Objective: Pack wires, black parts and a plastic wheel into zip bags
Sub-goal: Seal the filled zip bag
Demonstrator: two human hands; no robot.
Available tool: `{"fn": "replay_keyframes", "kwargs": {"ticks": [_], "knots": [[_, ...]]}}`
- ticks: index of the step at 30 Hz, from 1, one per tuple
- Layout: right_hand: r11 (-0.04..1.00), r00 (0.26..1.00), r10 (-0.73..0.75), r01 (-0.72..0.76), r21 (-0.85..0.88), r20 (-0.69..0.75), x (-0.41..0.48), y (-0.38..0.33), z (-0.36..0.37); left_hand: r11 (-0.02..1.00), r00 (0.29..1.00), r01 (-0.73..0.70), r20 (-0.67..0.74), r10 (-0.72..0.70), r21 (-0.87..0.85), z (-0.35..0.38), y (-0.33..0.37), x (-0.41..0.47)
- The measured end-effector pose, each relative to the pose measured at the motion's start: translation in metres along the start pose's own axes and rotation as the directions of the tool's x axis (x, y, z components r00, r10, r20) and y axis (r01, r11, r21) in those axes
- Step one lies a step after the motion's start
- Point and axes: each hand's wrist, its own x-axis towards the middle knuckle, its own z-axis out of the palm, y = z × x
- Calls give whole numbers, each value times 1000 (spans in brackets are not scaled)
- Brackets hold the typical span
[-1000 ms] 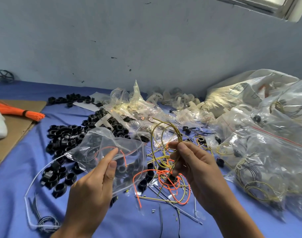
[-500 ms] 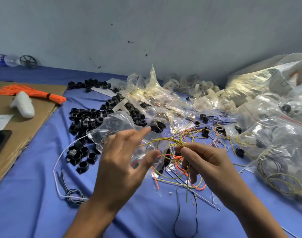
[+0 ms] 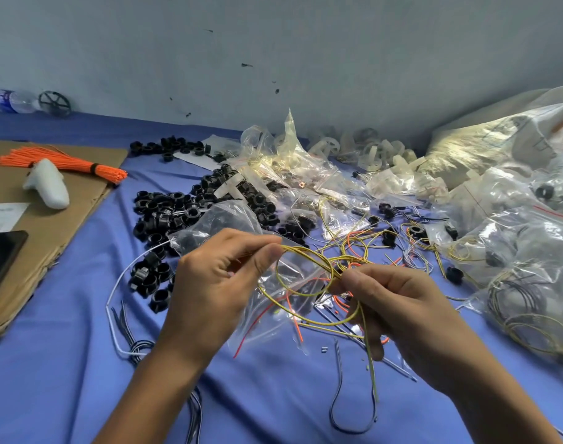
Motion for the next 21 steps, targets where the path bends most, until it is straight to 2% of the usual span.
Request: {"fn": "replay_keyframes", "kwargs": {"ticks": [5,8,11,15,17,21], "knots": [[986,996,90,-86,141,-18,-3,0,-2,991,992,87,-86,-96,-96,-12,-9,8],[989,997,73,-68,127,-31,-5,2,-4,987,981,111,-148,-128,-117,-24,-13,12],[1000,1000,-8,8,-28,-11,-2,2,-4,981,986,113,-108,-130,-155,-24,-12,12],[995,997,-16,23,-99,71,5,-5,5,977,993,102,-41,-111,-185,-14,-7,10],[996,990,-51,59,-62,129,6,-6,14,977,994,96,-31,-103,-190,-12,-6,10],[997,993,-73,71,34,93,4,-3,25,976,994,96,-23,-102,-198,-13,-3,9]]}}
